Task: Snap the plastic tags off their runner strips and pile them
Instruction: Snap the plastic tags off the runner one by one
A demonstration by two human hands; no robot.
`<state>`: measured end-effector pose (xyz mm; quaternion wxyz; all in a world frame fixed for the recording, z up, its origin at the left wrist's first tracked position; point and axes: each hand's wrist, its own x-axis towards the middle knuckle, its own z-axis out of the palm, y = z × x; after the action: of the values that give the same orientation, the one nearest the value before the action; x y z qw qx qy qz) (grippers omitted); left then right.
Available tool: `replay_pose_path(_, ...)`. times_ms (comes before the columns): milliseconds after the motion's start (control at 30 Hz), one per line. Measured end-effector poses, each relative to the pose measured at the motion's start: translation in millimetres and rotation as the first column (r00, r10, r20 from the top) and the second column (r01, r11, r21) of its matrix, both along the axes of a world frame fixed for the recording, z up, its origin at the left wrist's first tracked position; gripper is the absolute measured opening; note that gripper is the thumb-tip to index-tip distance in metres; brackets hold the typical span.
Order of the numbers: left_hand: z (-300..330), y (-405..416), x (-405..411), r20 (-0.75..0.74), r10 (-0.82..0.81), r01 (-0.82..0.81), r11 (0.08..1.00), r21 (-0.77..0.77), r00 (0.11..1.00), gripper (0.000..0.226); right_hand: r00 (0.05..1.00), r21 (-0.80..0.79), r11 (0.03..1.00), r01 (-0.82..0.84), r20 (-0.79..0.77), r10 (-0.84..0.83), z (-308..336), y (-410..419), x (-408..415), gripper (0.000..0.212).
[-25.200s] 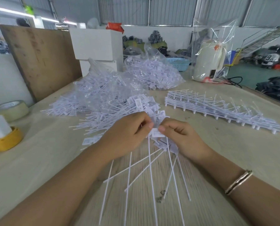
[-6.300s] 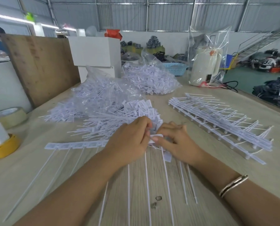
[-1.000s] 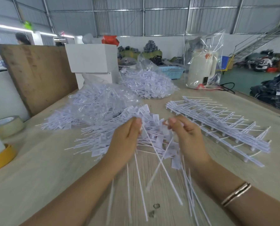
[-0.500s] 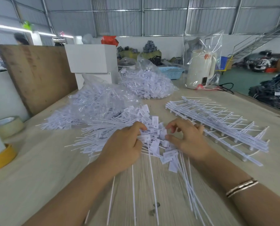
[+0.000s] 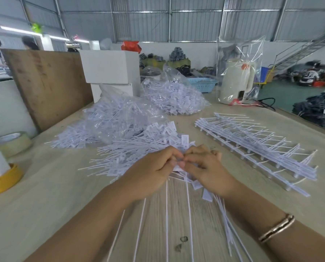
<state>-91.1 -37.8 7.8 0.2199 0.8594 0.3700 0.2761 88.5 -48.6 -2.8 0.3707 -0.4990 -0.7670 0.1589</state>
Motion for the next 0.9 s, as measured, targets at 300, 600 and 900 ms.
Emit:
replay_pose_path(300, -0.6, 16.7, -15.3, -0.091, -0.033, 0.036, 0.999, 0.034, 0.995, 0.035, 0.99, 0.089, 0.993, 0.074, 0.115, -0.084, 4.1, 0.8, 16.2, 0.025)
replay_pose_path(600, -7.1, 33.5, -25.8, -0.285, 0.026, 0.025, 0.984, 0.175, 0.958, 0.036, 0.858, -0.128, 0.955, -0.269, -0.482, 0.177, 11.0, -1.1, 22.5, 0.03)
replay_pose_path(900, 0.2, 20.8, -16.5, -0.021, 0.095, -0.087, 0.967, 0.24, 0.995, 0.044, 0.867, -0.112, 0.949, -0.294, -0.449, 0.216, 13.1, -3.1, 23.1, 0.017)
